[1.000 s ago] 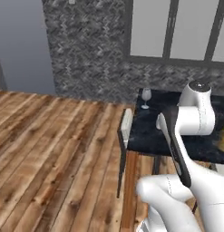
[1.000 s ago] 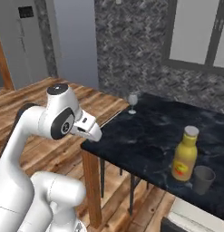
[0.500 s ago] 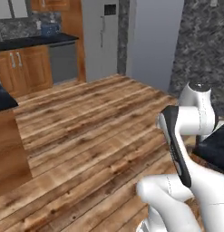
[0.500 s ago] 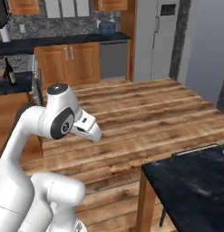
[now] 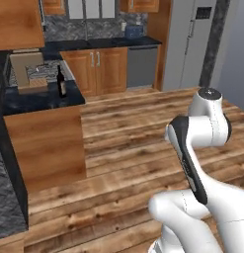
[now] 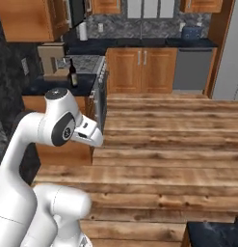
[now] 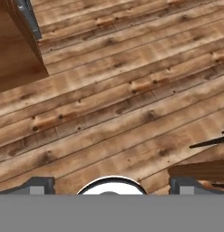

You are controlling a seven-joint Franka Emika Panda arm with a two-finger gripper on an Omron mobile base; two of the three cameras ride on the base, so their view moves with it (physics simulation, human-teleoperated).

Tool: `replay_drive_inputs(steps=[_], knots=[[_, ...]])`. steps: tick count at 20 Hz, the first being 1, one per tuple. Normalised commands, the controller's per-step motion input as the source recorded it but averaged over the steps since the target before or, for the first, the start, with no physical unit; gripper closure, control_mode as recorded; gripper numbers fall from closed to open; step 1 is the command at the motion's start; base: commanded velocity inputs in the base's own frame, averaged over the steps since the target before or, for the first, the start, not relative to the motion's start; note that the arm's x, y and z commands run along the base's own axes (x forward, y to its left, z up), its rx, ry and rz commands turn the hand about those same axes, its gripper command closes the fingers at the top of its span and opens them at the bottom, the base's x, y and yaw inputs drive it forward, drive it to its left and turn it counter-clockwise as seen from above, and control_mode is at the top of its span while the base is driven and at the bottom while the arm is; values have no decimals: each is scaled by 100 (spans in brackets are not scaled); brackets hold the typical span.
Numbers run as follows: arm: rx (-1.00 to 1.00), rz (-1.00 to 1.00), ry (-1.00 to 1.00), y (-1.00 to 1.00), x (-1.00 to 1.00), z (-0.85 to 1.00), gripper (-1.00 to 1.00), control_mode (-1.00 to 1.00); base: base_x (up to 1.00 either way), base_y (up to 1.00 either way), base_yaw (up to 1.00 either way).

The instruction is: There is a wine glass and glass cup on the dining counter. Place the wine bottle next to the wine glass and the juice bottle next to the glass cup.

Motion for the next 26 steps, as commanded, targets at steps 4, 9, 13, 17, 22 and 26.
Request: replay_drive_inputs(steps=[4, 9, 13, 17, 22, 26], knots=[[0, 0, 0, 0, 0, 0, -100, 100, 78, 0, -3], [0, 0, 0, 0, 0, 0, -100, 100, 82, 0, 0], [0, 0, 0, 0, 0, 0, -100, 100, 85, 0, 0], [0, 0, 0, 0, 0, 0, -100, 100, 87, 0, 0], [0, 0, 0, 0, 0, 0, -100, 100, 88, -4, 0], [0, 0, 0, 0, 0, 0, -100, 100, 82, -27, 7]])
